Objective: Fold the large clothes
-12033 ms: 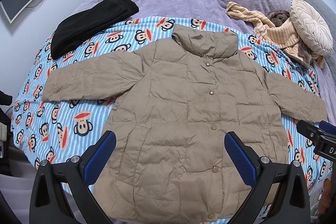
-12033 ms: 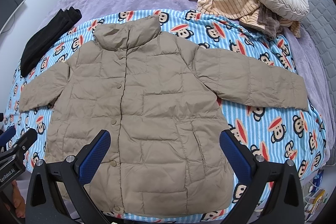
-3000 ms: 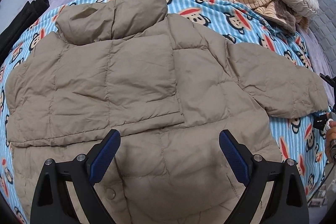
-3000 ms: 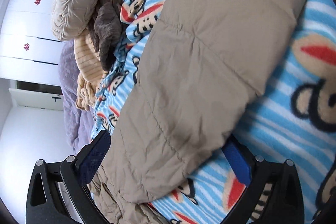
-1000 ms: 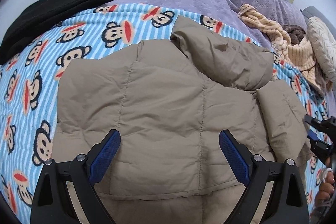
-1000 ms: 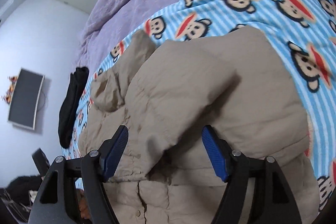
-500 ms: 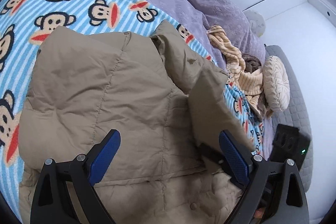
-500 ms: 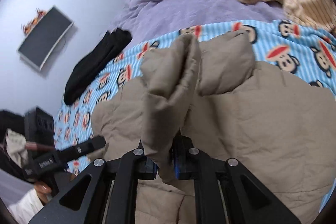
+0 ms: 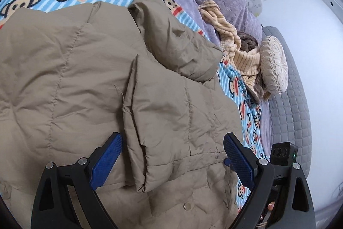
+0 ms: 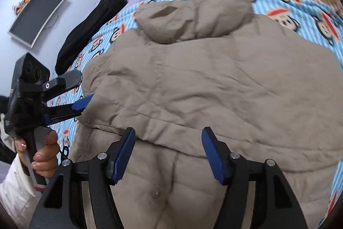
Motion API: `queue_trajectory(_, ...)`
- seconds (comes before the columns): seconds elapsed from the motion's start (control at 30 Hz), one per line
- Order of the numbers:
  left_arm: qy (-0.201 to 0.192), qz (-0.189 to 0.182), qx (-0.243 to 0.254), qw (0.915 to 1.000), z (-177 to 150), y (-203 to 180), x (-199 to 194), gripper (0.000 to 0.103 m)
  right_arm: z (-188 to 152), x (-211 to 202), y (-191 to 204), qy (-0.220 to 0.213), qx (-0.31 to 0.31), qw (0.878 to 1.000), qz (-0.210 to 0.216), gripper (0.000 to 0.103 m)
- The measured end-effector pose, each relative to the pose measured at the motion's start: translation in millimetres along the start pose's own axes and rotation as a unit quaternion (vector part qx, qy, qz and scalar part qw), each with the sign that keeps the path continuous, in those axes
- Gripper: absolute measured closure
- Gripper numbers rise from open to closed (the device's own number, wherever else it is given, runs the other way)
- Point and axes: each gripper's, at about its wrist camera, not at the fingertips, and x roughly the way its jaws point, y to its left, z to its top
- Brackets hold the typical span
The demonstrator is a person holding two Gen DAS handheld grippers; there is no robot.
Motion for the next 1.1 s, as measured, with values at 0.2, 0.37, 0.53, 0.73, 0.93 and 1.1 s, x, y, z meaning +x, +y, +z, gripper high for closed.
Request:
queue_trajectory(0.2, 0.02, 0.045, 0.019, 0.9986, -0.7, -14.3, 28.2, 0.01, -38.3, -48.5, -127.3, -0.043, 0.221, 0.974, 0.025, 0.035)
queue_trajectory(0.37, 0.049, 0.083, 0.032, 0.9948, -3.9, -16.3, 41.4, 0.088, -51.3, -68.1, -179.9, -0.104, 0.323, 0.939, 0.053, 0.036)
queue_trajectory(0.53, -0.004, 0.105, 0.057, 0.9928, -8.2, -19.6, 13.1, 0.088, -34.0, -63.9, -194.4, -0.117, 0.346, 0.929, 0.061, 0.089)
queue_trajectory(0.73, -0.005, 0.139, 0.03, 0.9898, -2.0, 17.4, 5.2, 0.088, -7.5, -56.9, -162.5, -0.106, 0.268, 0.955, 0.067, 0.092)
queue_trajectory(0.93, -0.014, 0.172, 0.029, 0.9845, -12.1, 19.4, 7.2, 0.087, -13.4, -18.7, -165.3, -0.071, 0.258, 0.963, 0.034, 0.092)
queue_trajectory(1.1, -0.046, 0.235, 0.048, 0.9698, -19.1, 9.2, -21.8, 0.08, -15.2, -27.9, -165.2, -0.049, 0.252, 0.966, 0.023, 0.084)
